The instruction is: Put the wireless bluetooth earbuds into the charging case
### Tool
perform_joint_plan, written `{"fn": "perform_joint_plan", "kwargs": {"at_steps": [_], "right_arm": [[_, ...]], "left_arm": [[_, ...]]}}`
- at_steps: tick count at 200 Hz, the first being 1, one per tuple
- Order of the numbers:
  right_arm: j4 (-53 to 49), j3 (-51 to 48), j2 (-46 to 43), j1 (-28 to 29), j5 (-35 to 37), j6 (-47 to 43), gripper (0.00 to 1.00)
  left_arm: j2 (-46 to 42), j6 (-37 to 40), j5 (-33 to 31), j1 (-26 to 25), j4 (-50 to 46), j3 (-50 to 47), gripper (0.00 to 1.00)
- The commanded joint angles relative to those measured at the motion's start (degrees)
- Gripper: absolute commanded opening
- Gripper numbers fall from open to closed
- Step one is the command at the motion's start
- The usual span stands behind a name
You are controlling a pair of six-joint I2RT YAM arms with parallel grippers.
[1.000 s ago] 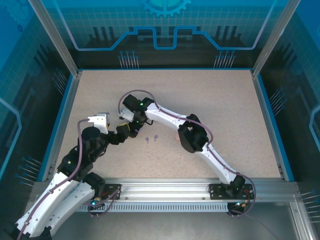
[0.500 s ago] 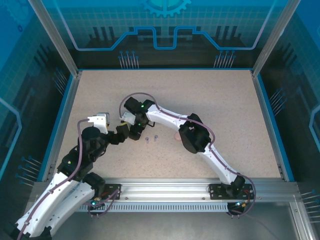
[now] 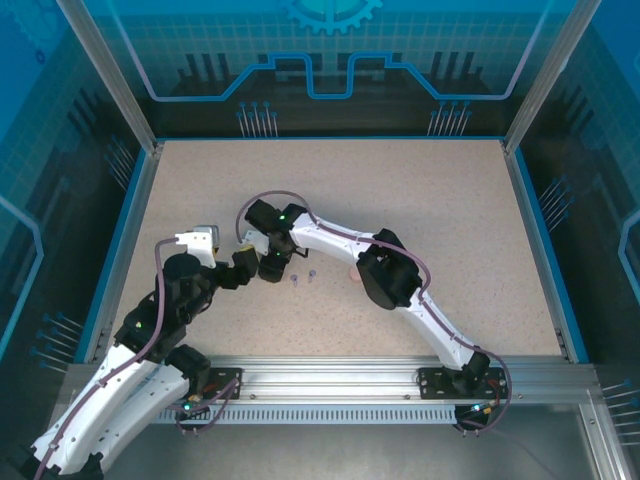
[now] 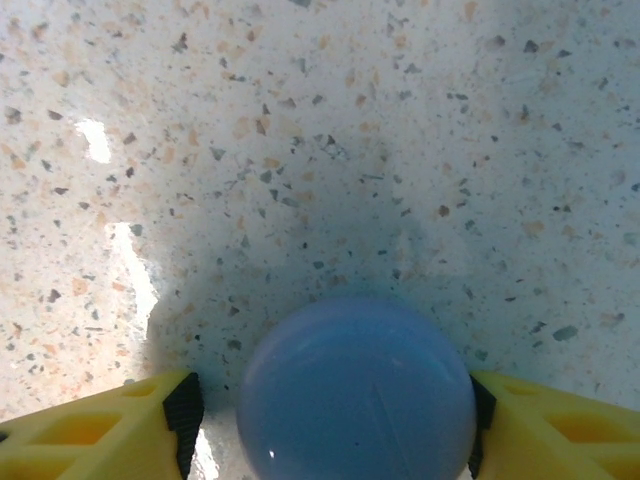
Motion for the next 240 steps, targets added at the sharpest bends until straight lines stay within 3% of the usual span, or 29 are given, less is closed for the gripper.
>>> {"fn": "perform_joint_plan", "kwargs": {"at_steps": [1,29,73,120,158,208,240], "right_arm": [[-2.23,-0.47,0.37,1.23,2.82,-2.12,0.68],[-3.10,-0.74,0.85,1.41,4.43,-3.58,0.63],[-1.97,-1.97,-0.39,1.00,3.53,-2.95,0.47],[4.53,-9.04,-8.68,-0.85,0.68,-0.29,0.45],[13.86,-21.25,-22.36,-2.77,-0.58,2.13,0.44],[28.78,-46.23,-44.27,-5.88,0.28,4.14,0.44],[37.22,-60.11,-57.54,-6.61,1.57,3.05,0.44]], "left_arm": [[-0.67,1.32,-1.15,0.57,-0.50,0.02,0.91],[-0.62,1.33,-1.23,0.57,-0.65,0.19,0.91],[-0.65,1.28,-1.16,0.57,-1.05,0.68,0.91],[-0.78,0.85,-0.34,0.58,-1.45,1.25,0.91],[-0.92,-0.80,2.78,0.57,-0.77,0.36,0.90],[0.69,-7.05,8.40,0.75,6.41,-3.36,0.86],[6.63,-10.00,16.88,1.52,13.36,-3.04,0.85]]}}
